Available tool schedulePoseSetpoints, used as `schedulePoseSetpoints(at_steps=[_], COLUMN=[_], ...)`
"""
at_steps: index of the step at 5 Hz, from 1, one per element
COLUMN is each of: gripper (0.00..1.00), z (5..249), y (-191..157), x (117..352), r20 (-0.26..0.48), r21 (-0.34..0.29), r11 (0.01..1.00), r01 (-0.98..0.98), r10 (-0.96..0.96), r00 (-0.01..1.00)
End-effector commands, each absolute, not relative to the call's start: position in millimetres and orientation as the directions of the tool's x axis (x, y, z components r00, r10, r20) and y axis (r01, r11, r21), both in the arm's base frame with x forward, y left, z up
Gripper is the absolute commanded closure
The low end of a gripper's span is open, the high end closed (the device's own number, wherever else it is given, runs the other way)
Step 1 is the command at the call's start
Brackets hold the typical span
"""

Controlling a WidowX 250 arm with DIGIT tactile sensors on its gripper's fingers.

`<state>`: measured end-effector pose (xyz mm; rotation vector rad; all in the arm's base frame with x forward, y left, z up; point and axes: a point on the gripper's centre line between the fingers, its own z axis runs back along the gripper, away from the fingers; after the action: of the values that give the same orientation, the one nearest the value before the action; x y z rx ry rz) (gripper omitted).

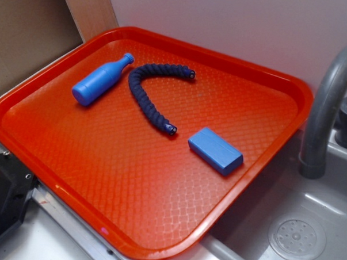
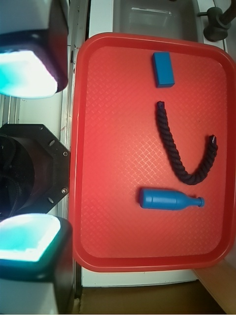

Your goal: Grab the blue block.

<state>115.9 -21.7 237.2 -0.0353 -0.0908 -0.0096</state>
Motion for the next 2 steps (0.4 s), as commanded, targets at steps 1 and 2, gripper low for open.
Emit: schedulePoseSetpoints(at_steps=[1, 2], gripper=[0.00, 0.00], z=[237, 225], y=[-22, -26], x=[116, 135], r20=[0.091, 0.173], r21=[-0.035, -0.036], r11=[0.999, 0.965], r01=[0.011, 0.261], r10=[-0.008, -0.251], r00=[0.996, 0.952])
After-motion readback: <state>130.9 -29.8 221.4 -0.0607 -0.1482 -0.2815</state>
